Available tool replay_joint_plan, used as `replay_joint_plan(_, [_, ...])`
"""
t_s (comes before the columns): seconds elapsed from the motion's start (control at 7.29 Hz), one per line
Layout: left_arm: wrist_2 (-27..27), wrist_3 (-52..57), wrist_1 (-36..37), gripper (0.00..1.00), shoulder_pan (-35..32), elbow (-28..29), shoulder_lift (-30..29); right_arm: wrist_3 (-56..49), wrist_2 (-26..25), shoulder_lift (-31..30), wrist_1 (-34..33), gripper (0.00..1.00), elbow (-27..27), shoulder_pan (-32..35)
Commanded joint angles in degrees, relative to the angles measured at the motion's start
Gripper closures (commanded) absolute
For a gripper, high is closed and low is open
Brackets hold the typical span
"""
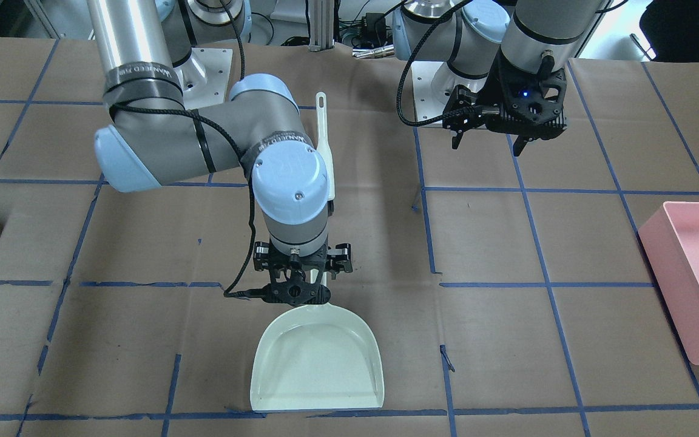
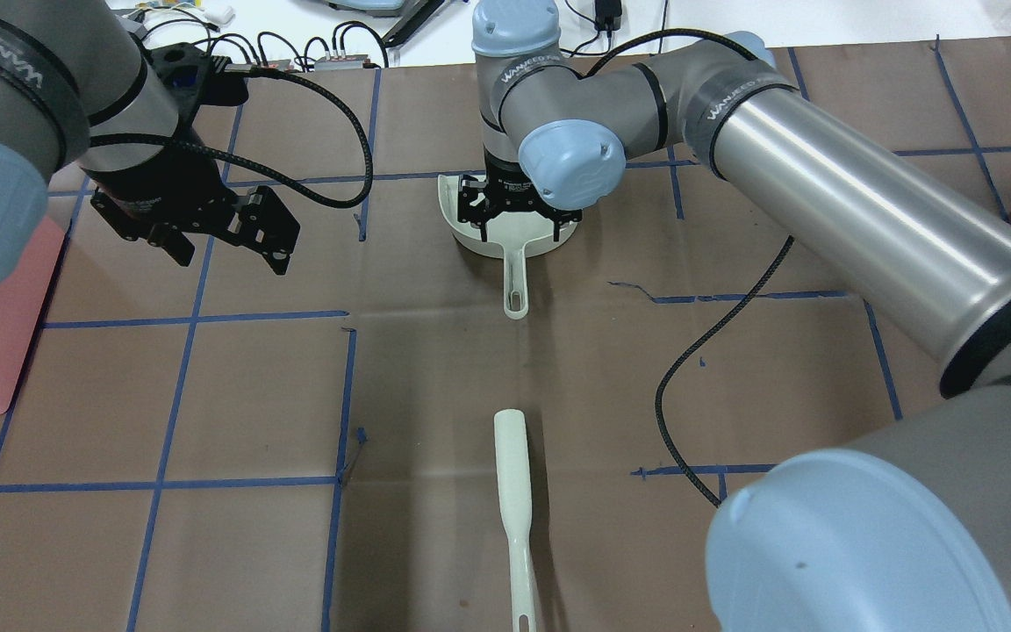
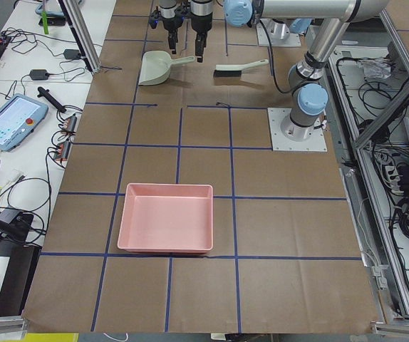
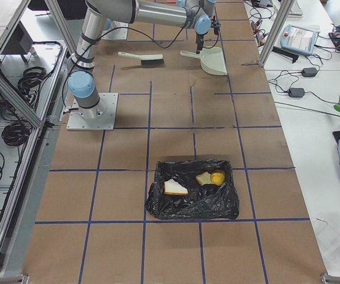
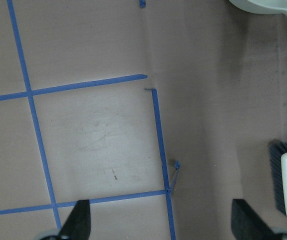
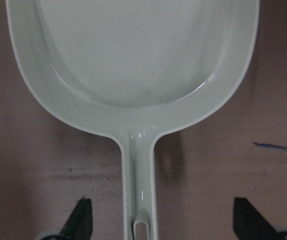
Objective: Sweep and dump trash in nearest bin
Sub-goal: 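Open the right gripper and lift it away from the dustpan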
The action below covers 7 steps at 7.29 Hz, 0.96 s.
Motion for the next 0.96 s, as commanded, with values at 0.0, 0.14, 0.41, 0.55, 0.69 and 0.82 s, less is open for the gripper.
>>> replay_joint_plan(0.0, [-0.01,-0.11,0.0,0.0,0.0,0.06,0.0,-7.42,-0.22,-6.42,4.75,0.0,2.31,-4.4])
replay_joint_plan(0.14, [-0.19,-0.2,0.0,0.0,-0.09,0.06,0.0,-10.33,-1.09,-10.36,4.77,0.0,5.11,-7.29])
replay_joint_plan(0.41, [-0.28,-0.2,0.0,0.0,-0.09,0.15,0.0,-16.23,-2.33,-18.01,4.85,0.0,10.83,-12.57])
replay_joint_plan(0.55, [-0.28,-0.2,-0.09,0.0,-0.09,0.06,0.0,-17.03,-2.42,-21.36,5.03,0.0,12.85,-14.25])
replay_joint_plan(0.69, [-0.28,-0.2,-0.09,0.0,-0.18,0.06,0.0,-18.09,-2.5,-24.17,5.03,0.0,14.61,-14.7])
replay_joint_plan(0.82, [-0.28,-0.2,-0.09,0.0,-0.18,0.06,0.0,-19.31,-4.59,-27.33,7.9,0.0,15.85,-15.75])
